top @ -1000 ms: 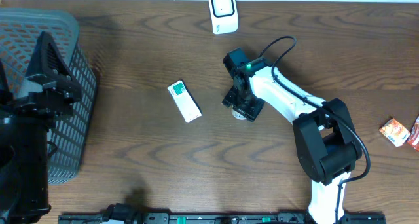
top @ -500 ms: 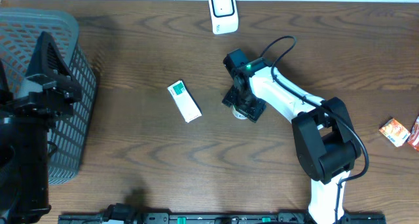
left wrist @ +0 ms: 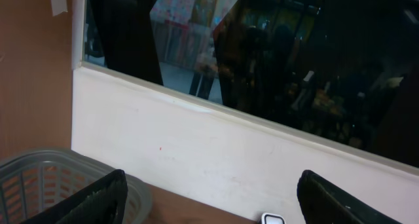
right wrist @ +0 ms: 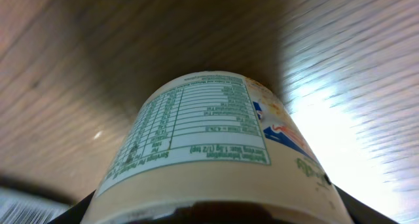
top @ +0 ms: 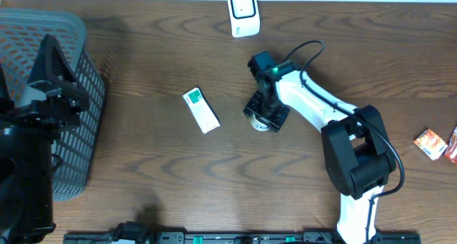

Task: Scan the item barcode
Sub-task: 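Carry the jar up to the white scanner and hold it there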

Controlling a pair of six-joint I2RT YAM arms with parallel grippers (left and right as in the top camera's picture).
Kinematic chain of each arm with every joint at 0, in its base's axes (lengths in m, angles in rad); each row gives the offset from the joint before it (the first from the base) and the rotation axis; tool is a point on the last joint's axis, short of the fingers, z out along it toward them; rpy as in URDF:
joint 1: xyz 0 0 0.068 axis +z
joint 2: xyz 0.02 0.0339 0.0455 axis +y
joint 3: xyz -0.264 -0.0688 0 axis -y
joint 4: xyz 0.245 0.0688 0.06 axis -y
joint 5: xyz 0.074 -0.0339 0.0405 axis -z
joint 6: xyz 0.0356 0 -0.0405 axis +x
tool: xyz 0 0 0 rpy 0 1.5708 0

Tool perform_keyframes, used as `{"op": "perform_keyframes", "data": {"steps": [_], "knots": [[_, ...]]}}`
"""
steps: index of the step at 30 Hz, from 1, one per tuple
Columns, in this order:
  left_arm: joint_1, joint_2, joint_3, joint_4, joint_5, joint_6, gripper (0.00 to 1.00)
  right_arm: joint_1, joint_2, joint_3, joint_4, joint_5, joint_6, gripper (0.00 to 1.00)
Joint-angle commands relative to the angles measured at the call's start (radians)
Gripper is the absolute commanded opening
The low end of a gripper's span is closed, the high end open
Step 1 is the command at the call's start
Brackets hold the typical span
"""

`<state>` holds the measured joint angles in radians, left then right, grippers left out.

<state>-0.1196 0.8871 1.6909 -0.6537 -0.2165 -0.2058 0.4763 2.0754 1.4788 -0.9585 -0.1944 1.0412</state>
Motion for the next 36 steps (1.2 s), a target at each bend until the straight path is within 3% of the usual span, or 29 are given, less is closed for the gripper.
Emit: {"op": "perform_keyframes", "data": {"steps": [1, 10, 18, 27, 31, 36], "knots": [[0.003, -0.002, 0.000, 0.003, -0.005, 0.002, 0.83, -0.014, 0.027, 0.018, -0.008, -0.193, -0.121, 0.53], [0.003, -0.002, 0.000, 0.003, -0.005, 0.002, 0.83, -0.013, 0.023, 0.252, -0.055, -0.187, -0.384, 0.57], [0.003, -0.002, 0.000, 0.003, -0.005, 0.002, 0.83, -0.027, 0.023, 0.472, -0.032, -0.003, -0.550, 0.63], [0.003, -0.002, 0.000, 0.003, -0.005, 0.002, 0.83, -0.068, 0.038, 0.490, 0.182, 0.105, -0.676, 0.64], [0.003, -0.002, 0.000, 0.003, -0.005, 0.002, 0.83, -0.077, 0.075, 0.490, 0.325, 0.227, -0.678, 0.64], [0.003, -0.002, 0.000, 0.003, -0.005, 0.002, 0.83, -0.082, 0.156, 0.490, 0.528, 0.237, -0.715, 0.64]]}}
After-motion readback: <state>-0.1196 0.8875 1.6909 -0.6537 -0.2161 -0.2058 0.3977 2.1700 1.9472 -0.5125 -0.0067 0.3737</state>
